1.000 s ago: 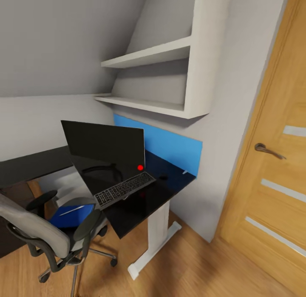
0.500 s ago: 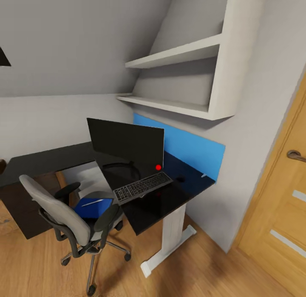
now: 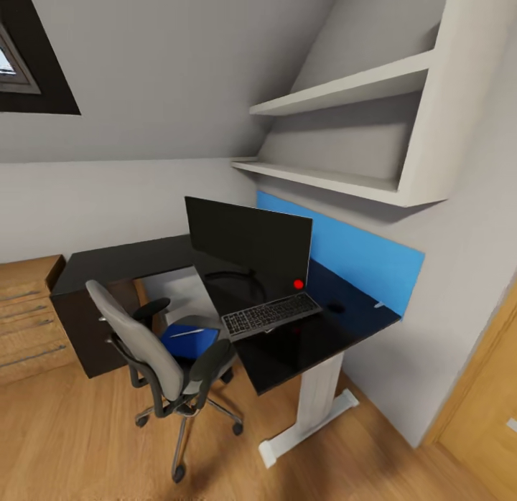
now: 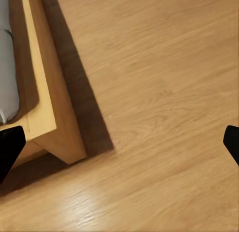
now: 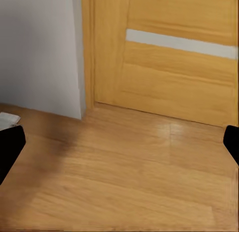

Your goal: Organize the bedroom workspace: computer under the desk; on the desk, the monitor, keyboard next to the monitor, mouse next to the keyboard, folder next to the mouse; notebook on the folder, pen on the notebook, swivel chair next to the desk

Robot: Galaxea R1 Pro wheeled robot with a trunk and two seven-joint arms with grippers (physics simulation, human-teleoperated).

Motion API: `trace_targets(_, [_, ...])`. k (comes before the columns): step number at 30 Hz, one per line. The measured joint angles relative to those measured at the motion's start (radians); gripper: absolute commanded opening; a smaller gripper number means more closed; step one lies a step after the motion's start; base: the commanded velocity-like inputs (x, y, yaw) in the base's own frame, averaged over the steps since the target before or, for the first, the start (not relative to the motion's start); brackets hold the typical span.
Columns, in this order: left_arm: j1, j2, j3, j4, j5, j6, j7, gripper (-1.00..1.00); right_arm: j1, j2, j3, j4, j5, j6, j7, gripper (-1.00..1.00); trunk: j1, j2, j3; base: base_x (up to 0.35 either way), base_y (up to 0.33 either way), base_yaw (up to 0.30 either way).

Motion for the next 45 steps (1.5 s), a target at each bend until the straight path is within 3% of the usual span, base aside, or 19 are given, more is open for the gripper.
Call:
trace_targets(1, [0.000, 0.000, 0.000, 0.000, 0.000, 0.000, 0.000, 1.00, 0.000, 0.000, -0.002, 0.001, -0.018, 0.000, 0.000, 1.00, 0.000, 0.000, 0.000, 0.000, 0.000, 0.289])
trace_targets(3, [0.000, 0.000, 0.000, 0.000, -0.001, 0.000, 0.000, 1.00, 0.000, 0.000, -0.011, 0.006, -0.145, -0.002, 0.002, 1.00, 0.000, 0.000, 0.000, 0.000, 0.000, 0.289])
trace_targets(8, [0.000, 0.000, 0.000, 0.000, -0.002, 0.000, 0.000, 1.00, 0.000, 0.001, -0.010, 0.009, -0.238, -0.002, 0.039, 1.00, 0.000, 0.000, 0.000, 0.000, 0.000, 0.289])
trace_targets(16, [0.000, 0.000, -0.002, 0.000, -0.004, 0.001, -0.022, 1.00, 0.000, -0.001, -0.013, 0.015, -0.266, 0.000, 0.064, 1.00, 0.000, 0.000, 0.000, 0.000, 0.000, 0.282])
trace_targets(22, [0.000, -0.004, -0.006, 0.004, -0.003, 0.001, -0.169, 1.00, 0.000, 0.004, -0.015, 0.015, -0.275, -0.004, 0.068, 1.00, 0.000, 0.000, 0.000, 0.000, 0.000, 0.262])
trace_targets(42, [0.000, -0.006, -0.012, 0.006, -0.004, 0.004, -0.188, 1.00, 0.000, 0.001, -0.011, 0.014, -0.265, -0.001, 0.076, 1.00, 0.000, 0.000, 0.000, 0.000, 0.000, 0.259])
trace_targets(45, [0.000, -0.006, -0.028, 0.016, -0.003, 0.006, -0.196, 1.00, 0.000, 0.001, -0.011, 0.015, -0.264, -0.001, 0.076, 1.00, 0.000, 0.000, 0.000, 0.000, 0.000, 0.259])
